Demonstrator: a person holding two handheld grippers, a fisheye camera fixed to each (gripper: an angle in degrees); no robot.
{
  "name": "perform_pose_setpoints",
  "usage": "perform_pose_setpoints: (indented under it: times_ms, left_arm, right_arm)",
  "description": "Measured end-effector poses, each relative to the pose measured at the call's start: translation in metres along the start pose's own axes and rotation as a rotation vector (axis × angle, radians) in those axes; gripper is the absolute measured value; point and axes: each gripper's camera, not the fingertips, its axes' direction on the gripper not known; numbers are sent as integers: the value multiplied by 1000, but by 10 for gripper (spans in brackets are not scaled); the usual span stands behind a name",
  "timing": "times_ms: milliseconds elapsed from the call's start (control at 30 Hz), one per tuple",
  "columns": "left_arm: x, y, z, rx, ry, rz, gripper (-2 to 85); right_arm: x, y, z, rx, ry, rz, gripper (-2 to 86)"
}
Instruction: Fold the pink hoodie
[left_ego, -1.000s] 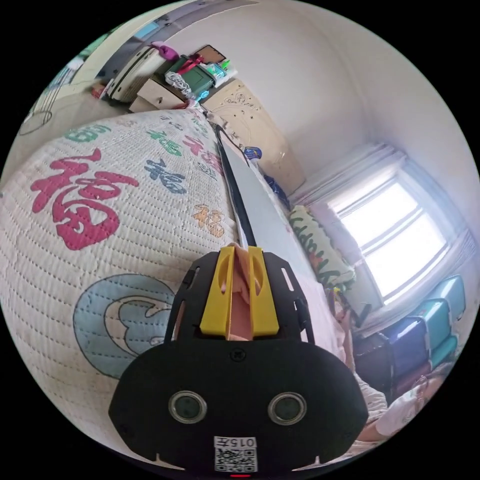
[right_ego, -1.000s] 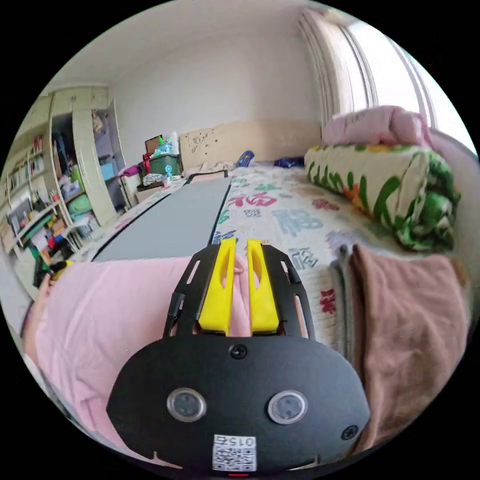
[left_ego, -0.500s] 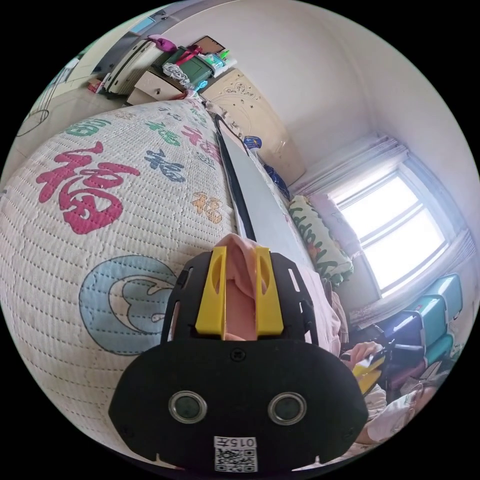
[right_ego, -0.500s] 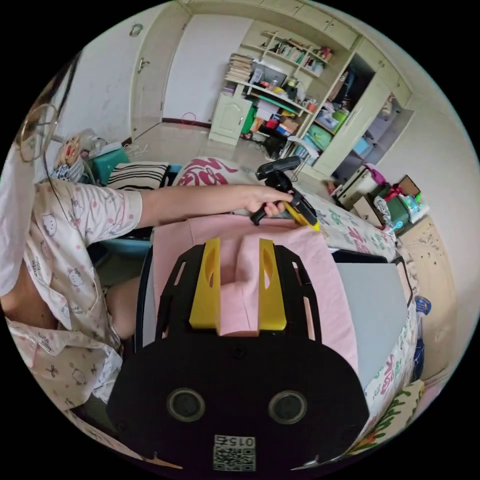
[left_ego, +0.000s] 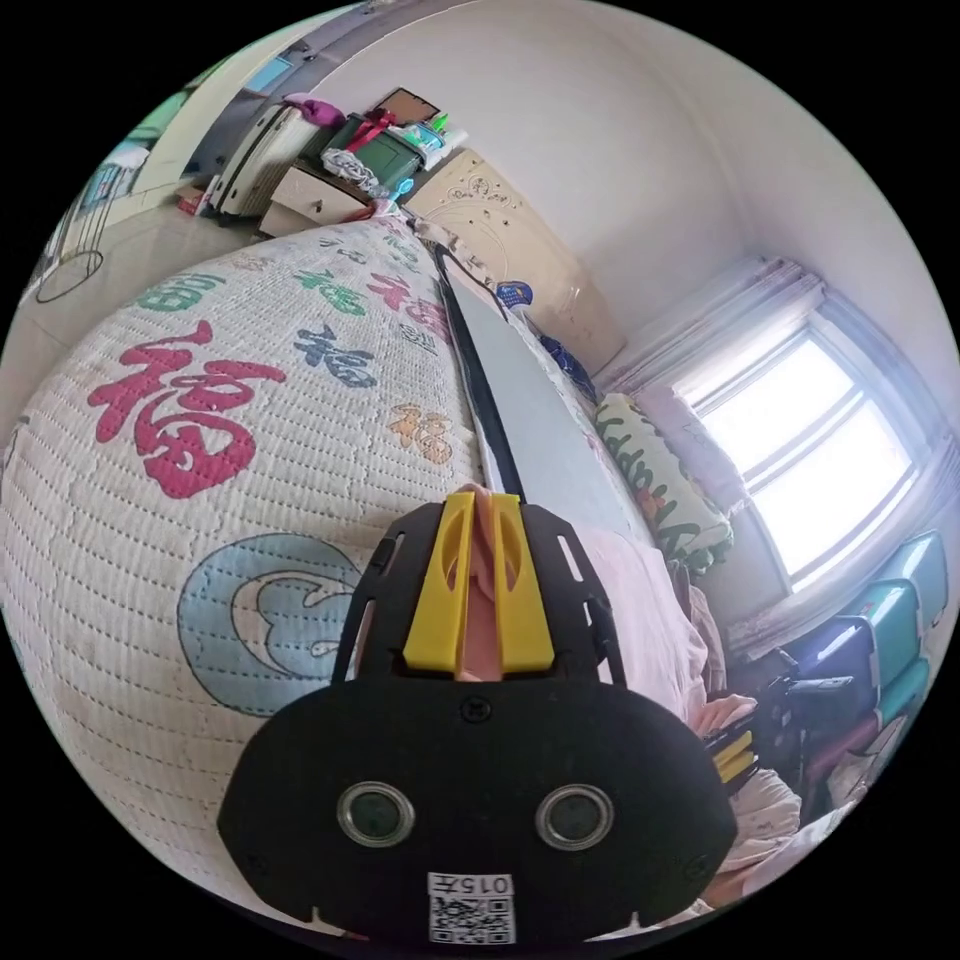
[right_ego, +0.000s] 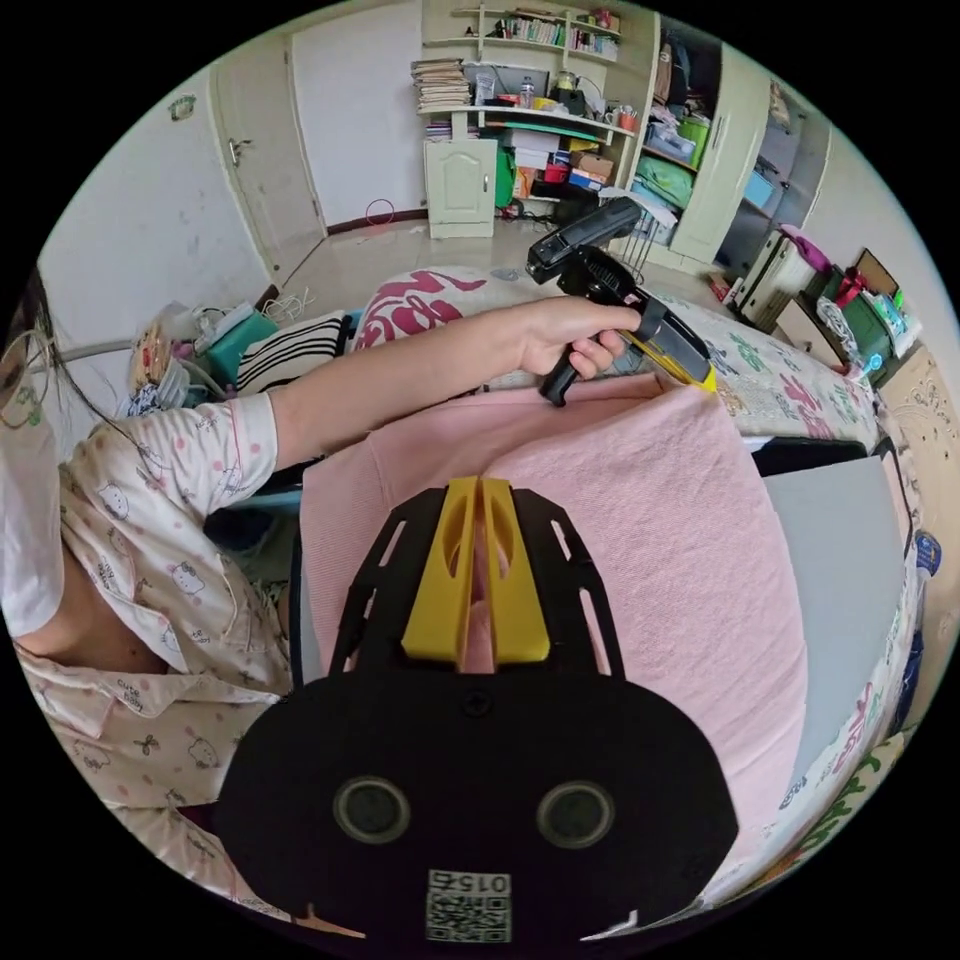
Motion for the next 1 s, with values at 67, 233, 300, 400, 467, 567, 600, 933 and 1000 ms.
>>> perform_pose_setpoints:
  times_ms: [67,233,300,400,467,567,600,933,1000]
  left_arm:
    - [5,17,-21,45,25,70,44]
    - [51,76,-68,91,282,550,59]
    - [82,117,-53,-48,354,832,55]
    - [113,180,-25,-231,338,1142,58]
    - [119,208,-9,-311,307,1225,63]
    - [108,231,14,-396,300,1234,66]
    - [101,237,24,-426,274,1215,65]
    - [55,282,66,-484,264,1170,61]
    - [45,294,71,-475,266,1181,60]
  right_arm:
    - [-1,8,-2,16,74,33,40]
    - [-34,52,-20,88,261,9,101]
    - [-40,72,-22,130,254,9,98]
    - [-33,81,0,102,215,10,83]
    - [-23,83,22,58,237,10,83]
    - [-4,92,52,43,154,28,78]
    - [2,97,63,23,133,32,74]
    - [36,133,121,92,160,76,63]
    - [40,153,119,149,149,93,76]
